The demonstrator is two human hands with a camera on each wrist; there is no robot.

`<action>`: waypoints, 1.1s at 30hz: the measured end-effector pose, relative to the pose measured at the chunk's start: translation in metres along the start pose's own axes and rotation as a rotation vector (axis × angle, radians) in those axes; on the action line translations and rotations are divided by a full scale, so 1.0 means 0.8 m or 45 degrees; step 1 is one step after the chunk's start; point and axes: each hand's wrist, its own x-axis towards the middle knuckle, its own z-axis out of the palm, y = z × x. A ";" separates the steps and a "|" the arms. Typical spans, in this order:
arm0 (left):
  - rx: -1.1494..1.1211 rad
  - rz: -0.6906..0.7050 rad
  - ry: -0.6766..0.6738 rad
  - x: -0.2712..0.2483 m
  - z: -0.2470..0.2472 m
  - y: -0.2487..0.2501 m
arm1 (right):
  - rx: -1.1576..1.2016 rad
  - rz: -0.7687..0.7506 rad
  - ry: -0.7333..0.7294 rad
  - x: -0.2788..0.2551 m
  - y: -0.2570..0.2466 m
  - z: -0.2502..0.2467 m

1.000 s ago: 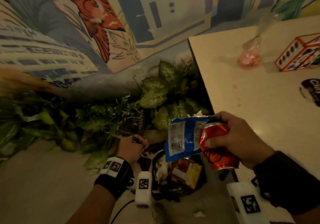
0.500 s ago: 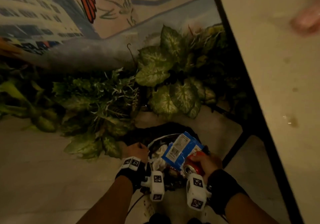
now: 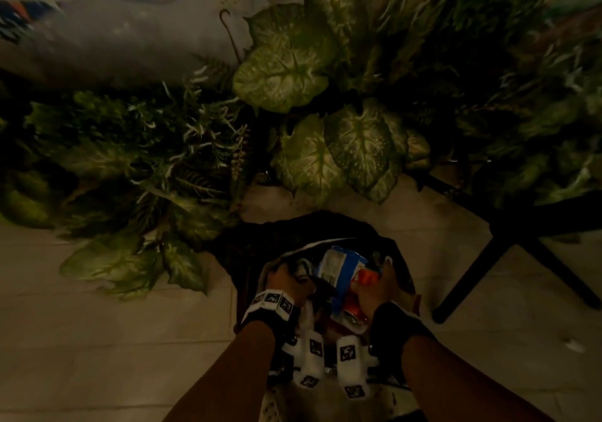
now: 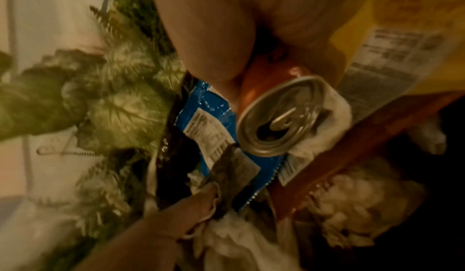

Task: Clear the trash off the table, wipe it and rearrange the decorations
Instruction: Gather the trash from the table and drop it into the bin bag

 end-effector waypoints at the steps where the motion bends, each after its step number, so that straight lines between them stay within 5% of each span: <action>1: 0.053 0.030 -0.018 0.002 0.008 -0.005 | -0.061 -0.006 -0.003 0.006 0.007 0.008; 8: 0.043 0.101 -0.159 -0.011 0.002 -0.008 | -0.126 0.040 -0.124 0.016 -0.004 0.011; 11: 0.083 0.177 -0.114 -0.043 -0.017 0.006 | -0.038 0.029 -0.040 -0.012 -0.017 -0.009; 22: -0.041 0.094 0.097 -0.224 -0.128 0.055 | 0.014 0.053 -0.207 -0.219 -0.079 -0.105; 27: 0.002 0.361 0.156 -0.305 -0.195 0.103 | 0.167 0.010 -0.344 -0.327 -0.131 -0.132; 33: -0.147 0.587 0.157 -0.382 -0.255 0.198 | 0.219 -0.372 -0.434 -0.448 -0.202 -0.241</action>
